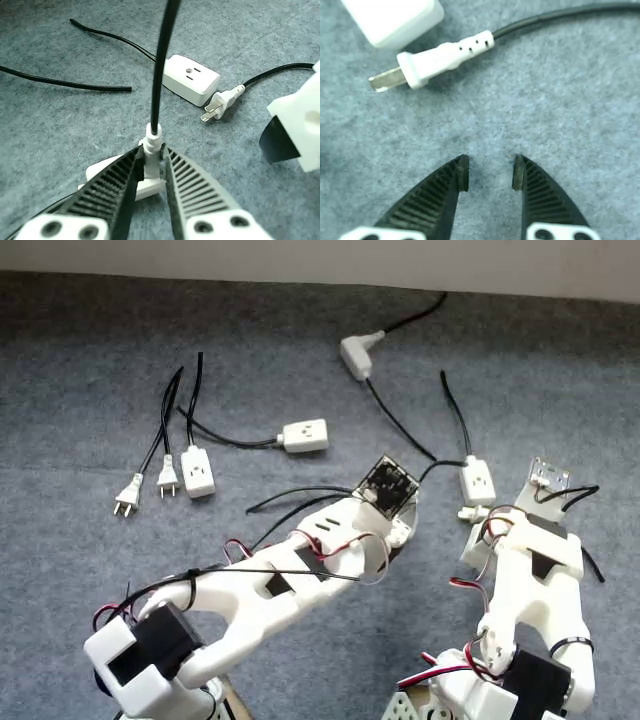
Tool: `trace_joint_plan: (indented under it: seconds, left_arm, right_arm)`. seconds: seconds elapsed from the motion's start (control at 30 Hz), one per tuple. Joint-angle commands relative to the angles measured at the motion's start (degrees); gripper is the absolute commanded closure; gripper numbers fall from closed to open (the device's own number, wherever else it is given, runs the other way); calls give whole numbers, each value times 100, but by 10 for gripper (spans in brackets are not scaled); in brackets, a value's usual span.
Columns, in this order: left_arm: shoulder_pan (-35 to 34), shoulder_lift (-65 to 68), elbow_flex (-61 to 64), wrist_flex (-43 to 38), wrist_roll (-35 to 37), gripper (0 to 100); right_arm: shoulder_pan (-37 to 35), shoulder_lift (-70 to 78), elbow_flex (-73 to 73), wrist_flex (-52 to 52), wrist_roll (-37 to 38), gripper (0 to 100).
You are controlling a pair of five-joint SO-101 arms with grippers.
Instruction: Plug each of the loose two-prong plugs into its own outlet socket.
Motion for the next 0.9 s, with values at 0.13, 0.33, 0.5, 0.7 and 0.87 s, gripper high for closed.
trace_joint_plan:
  seconds: [0.13, 0.33, 0.5, 0.7, 0.87]
  left_arm:
    - [-286, -75, -347, 976, 440, 994]
    - [-286, -75, -365, 1037, 440, 994]
    - [-347, -75, -374, 1037, 440, 994]
    - [-593, -57, -444, 1037, 440, 994]
    - [-585, -57, -444, 1037, 440, 994]
  right_arm:
    - [13, 40, 13, -127, -62, 833]
    - [13, 40, 13, -127, -62, 833]
    - [4, 40, 13, -127, -62, 833]
    - [4, 40, 13, -127, -62, 833]
    - [4, 40, 13, -127, -62, 833]
